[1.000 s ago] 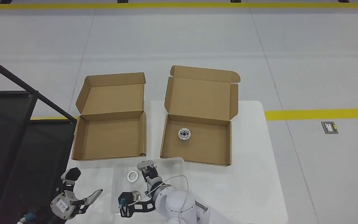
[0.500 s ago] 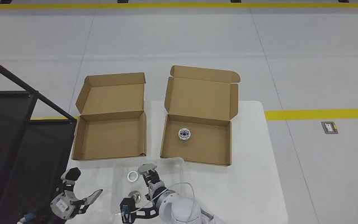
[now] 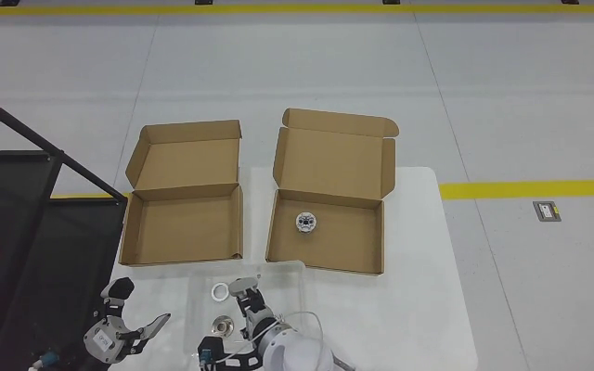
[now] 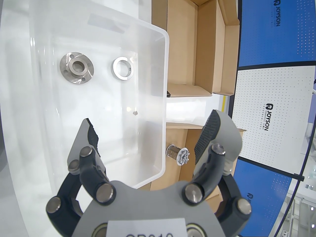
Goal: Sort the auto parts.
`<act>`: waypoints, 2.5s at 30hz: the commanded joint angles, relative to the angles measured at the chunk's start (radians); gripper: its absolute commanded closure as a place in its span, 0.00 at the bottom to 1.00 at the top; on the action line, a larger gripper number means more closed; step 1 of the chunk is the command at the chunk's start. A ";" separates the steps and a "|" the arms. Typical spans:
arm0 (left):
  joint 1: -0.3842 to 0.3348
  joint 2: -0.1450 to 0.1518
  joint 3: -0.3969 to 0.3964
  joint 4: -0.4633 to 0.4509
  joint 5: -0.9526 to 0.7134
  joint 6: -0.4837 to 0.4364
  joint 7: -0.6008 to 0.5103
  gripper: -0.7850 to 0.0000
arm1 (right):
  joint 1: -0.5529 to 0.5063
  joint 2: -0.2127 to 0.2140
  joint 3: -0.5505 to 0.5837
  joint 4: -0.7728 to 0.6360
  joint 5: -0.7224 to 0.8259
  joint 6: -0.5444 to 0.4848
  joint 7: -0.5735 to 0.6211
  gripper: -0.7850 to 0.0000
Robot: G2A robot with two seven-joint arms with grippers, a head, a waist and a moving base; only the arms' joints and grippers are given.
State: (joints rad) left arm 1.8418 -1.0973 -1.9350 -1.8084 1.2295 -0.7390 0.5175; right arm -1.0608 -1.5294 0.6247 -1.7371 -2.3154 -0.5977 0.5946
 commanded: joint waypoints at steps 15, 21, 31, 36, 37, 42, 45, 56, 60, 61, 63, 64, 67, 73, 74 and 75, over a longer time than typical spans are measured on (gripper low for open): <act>0.000 0.000 0.000 0.000 0.000 0.000 0.000 0.00 | 0.005 -0.016 0.007 0.020 0.019 -0.045 -0.001 0.00; 0.000 0.000 0.000 0.000 0.000 0.000 0.000 0.00 | 0.003 -0.016 0.030 0.045 0.034 -0.027 -0.014 0.00; 0.000 0.000 0.000 0.000 0.000 0.000 0.000 0.00 | 0.038 -0.035 0.119 0.121 0.223 -0.055 0.004 0.00; 0.000 0.000 0.000 0.000 0.000 0.000 0.000 0.00 | 0.074 -0.049 0.140 0.176 0.323 -0.080 0.032 0.00; 0.000 0.000 0.000 0.000 0.000 0.000 0.000 0.00 | 0.079 -0.051 0.141 0.182 0.335 -0.081 0.038 0.00; 0.000 0.000 0.000 0.000 0.000 0.000 0.000 0.00 | 0.084 -0.059 0.154 0.196 0.384 -0.049 0.067 0.00; 0.000 0.000 0.000 0.000 0.000 0.000 0.000 0.00 | 0.073 -0.061 0.170 0.187 0.408 -0.006 0.091 0.00; 0.000 0.000 0.000 0.000 0.000 0.000 0.000 0.00 | 0.065 -0.059 0.160 0.194 0.385 -0.011 0.079 0.00; 0.000 0.000 0.000 0.000 0.000 0.000 0.000 0.00 | 0.051 -0.067 0.144 0.191 0.381 0.029 0.175 0.00; 0.000 0.000 0.000 0.000 0.000 0.000 0.000 0.00 | 0.050 -0.070 0.139 0.193 0.388 0.037 0.204 0.00; 0.000 0.000 0.000 0.000 0.000 0.000 0.000 0.00 | 0.057 -0.079 0.125 0.198 0.411 0.043 0.243 0.00; 0.000 0.000 0.000 0.000 0.000 0.000 0.000 0.00 | 0.062 -0.083 0.119 0.203 0.421 0.046 0.255 0.00; 0.000 0.000 0.000 0.000 0.000 0.000 0.000 0.00 | 0.076 -0.096 0.108 0.214 0.451 0.075 0.311 0.00; 0.000 0.000 0.000 0.000 0.000 0.000 0.000 0.00 | 0.082 -0.105 0.097 0.211 0.478 0.086 0.343 0.00; 0.000 0.000 0.000 0.000 0.000 0.000 0.000 0.00 | 0.082 -0.105 0.097 0.211 0.478 0.086 0.343 0.00; 0.000 0.000 0.000 0.000 0.000 0.000 0.000 0.00 | 0.082 -0.105 0.097 0.211 0.478 0.086 0.343 0.00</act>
State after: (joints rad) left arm 1.8418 -1.0973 -1.9350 -1.8084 1.2295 -0.7390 0.5175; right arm -0.9789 -1.6346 0.7217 -1.5264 -1.8370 -0.5119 0.9376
